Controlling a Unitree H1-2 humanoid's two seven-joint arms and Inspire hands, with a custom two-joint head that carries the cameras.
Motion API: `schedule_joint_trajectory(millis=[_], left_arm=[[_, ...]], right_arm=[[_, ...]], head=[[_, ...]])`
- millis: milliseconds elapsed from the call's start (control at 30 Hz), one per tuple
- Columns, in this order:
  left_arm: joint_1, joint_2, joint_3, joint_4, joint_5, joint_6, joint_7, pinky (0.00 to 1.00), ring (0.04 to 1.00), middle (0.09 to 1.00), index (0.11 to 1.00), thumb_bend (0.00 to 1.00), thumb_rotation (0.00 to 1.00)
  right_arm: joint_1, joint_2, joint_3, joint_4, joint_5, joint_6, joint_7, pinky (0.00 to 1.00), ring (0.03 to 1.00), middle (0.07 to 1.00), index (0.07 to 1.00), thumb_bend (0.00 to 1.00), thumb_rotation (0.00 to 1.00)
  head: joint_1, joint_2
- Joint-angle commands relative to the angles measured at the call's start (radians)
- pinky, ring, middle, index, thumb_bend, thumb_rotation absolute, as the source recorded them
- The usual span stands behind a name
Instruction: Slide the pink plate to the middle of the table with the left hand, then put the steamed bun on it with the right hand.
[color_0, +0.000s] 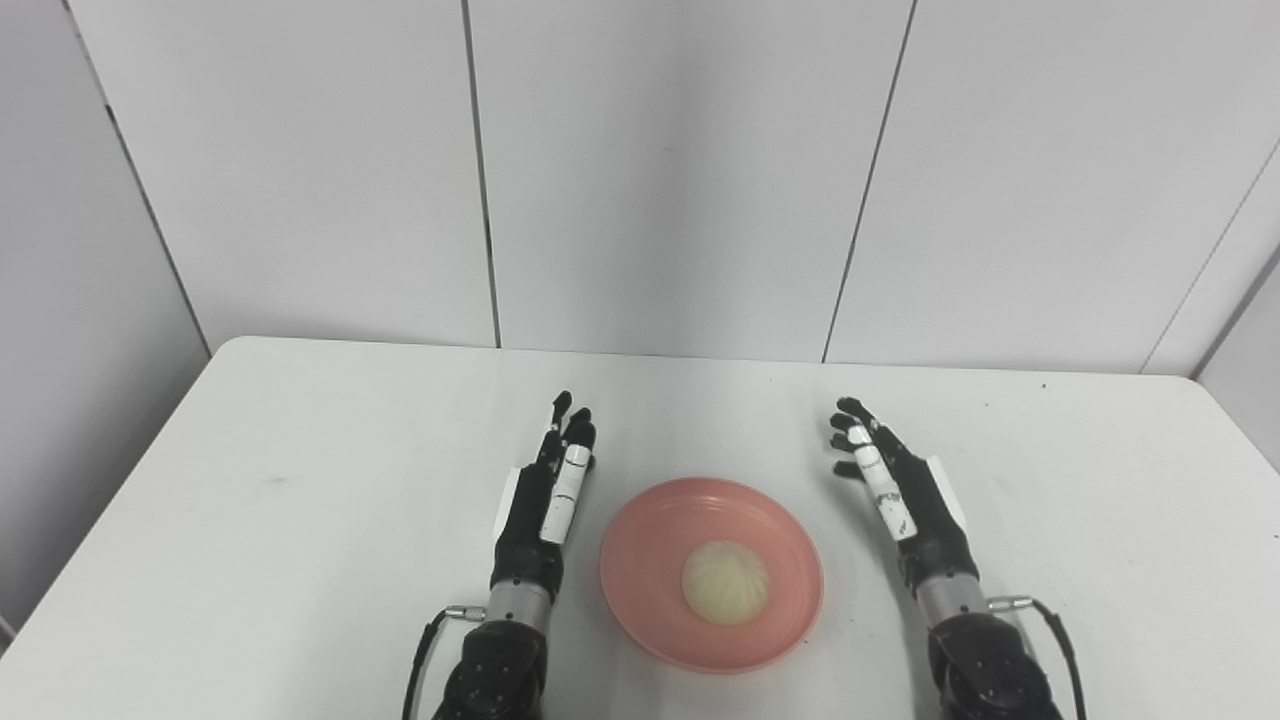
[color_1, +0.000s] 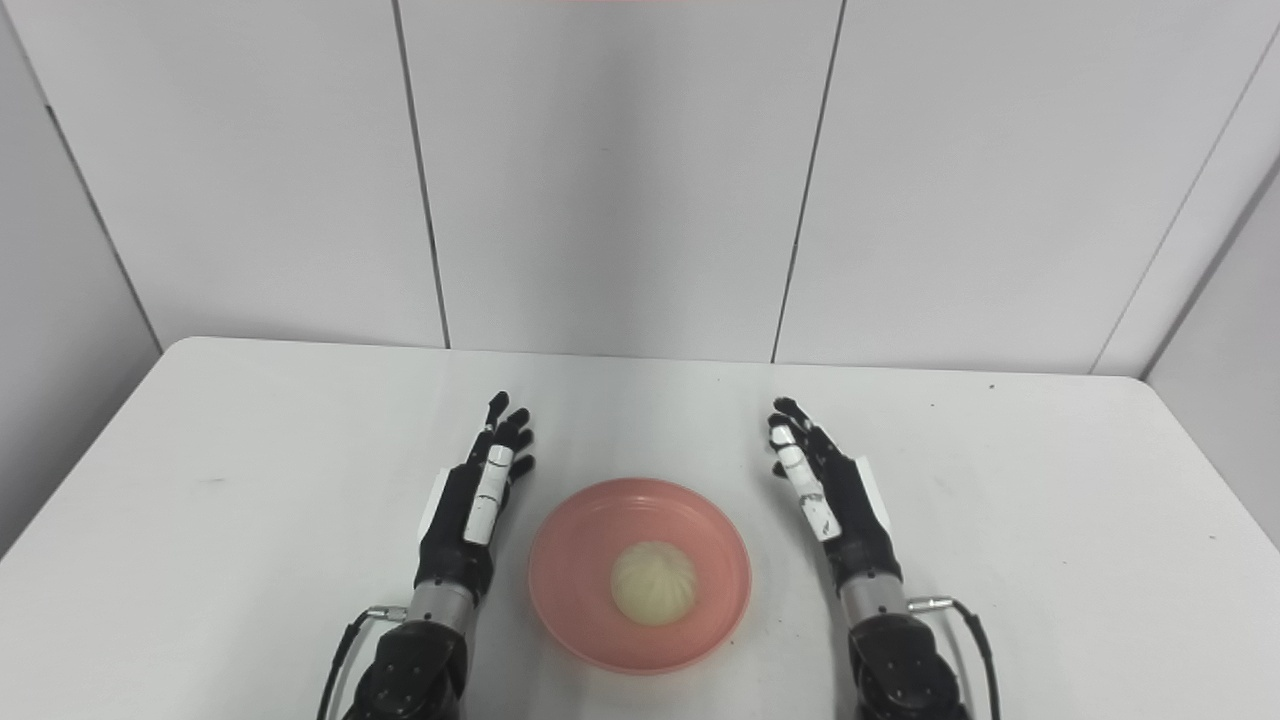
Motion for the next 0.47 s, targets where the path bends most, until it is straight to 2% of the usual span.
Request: schedule_joint_trajectory(millis=[0, 100, 300, 433], left_arm=[[0.001, 0.006, -0.011, 0.014, 0.049, -0.042, 0.045, 1.00, 0.999, 1.000, 1.000, 0.70, 1.00], [0.008, 0.007, -0.016, 0.012, 0.072, -0.035, 0.067, 1.00, 1.000, 1.000, 1.000, 0.68, 1.00], [0.022, 0.015, -0.013, -0.007, 0.080, -0.011, 0.076, 1.00, 1.000, 1.000, 1.000, 0.70, 1.00], [0.026, 0.026, -0.009, -0.012, 0.090, 0.000, 0.081, 1.00, 1.000, 1.000, 1.000, 0.66, 1.00]], right_arm=[[-0.015, 0.010, -0.001, 0.006, 0.026, -0.030, -0.014, 0.81, 0.864, 0.879, 0.895, 0.78, 1.00], [-0.009, 0.015, 0.006, 0.003, 0.044, -0.012, -0.022, 0.83, 0.873, 0.892, 0.904, 0.78, 1.00], [0.000, 0.016, 0.034, -0.002, 0.036, 0.002, -0.037, 0.84, 0.875, 0.897, 0.902, 0.77, 1.00], [0.010, 0.021, 0.049, -0.011, 0.034, 0.015, -0.049, 0.83, 0.883, 0.909, 0.905, 0.77, 1.00]], head=[[-0.002, 0.001], [-0.002, 0.003], [-0.014, 0.010], [-0.027, 0.012]])
